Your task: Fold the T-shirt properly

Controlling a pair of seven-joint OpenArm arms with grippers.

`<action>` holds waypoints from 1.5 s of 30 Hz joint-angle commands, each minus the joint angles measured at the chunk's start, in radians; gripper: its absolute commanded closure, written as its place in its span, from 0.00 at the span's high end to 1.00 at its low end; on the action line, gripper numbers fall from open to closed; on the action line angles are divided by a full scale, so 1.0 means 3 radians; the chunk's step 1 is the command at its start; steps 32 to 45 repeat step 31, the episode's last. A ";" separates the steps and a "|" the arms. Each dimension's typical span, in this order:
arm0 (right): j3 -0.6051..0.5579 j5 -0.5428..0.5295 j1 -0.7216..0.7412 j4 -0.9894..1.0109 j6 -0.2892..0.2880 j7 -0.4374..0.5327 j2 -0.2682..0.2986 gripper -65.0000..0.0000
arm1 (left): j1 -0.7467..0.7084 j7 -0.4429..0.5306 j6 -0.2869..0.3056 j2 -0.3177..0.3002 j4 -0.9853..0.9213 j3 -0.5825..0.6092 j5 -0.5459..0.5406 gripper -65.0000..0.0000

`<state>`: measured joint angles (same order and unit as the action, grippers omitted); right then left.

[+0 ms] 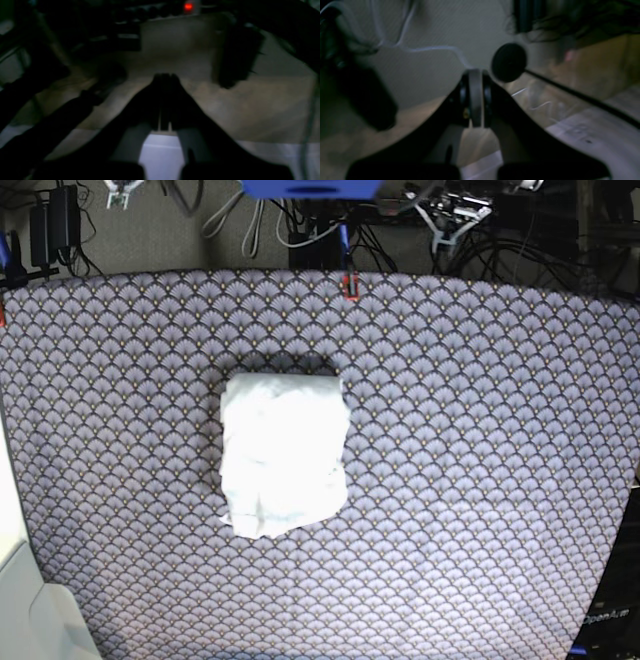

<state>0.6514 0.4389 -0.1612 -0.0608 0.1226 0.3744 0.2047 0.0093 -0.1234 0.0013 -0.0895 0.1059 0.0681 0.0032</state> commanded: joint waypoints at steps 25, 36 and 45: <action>-0.0957 0.0002 0.0090 -0.0020 0.0044 -0.0125 -0.0148 0.00 | 0.0058 0.0368 -0.0309 0.0096 -0.0028 -0.0189 -0.0489 0.01; -0.1008 0.0002 0.0156 -0.0015 0.0044 -0.0125 -0.0138 0.00 | 0.0043 0.0373 -0.0309 0.0096 -0.0028 -0.0199 -0.0509 0.01; -0.1008 0.0002 0.0156 -0.0015 0.0044 -0.0125 -0.0138 0.00 | 0.0043 0.0373 -0.0309 0.0096 -0.0028 -0.0199 -0.0509 0.01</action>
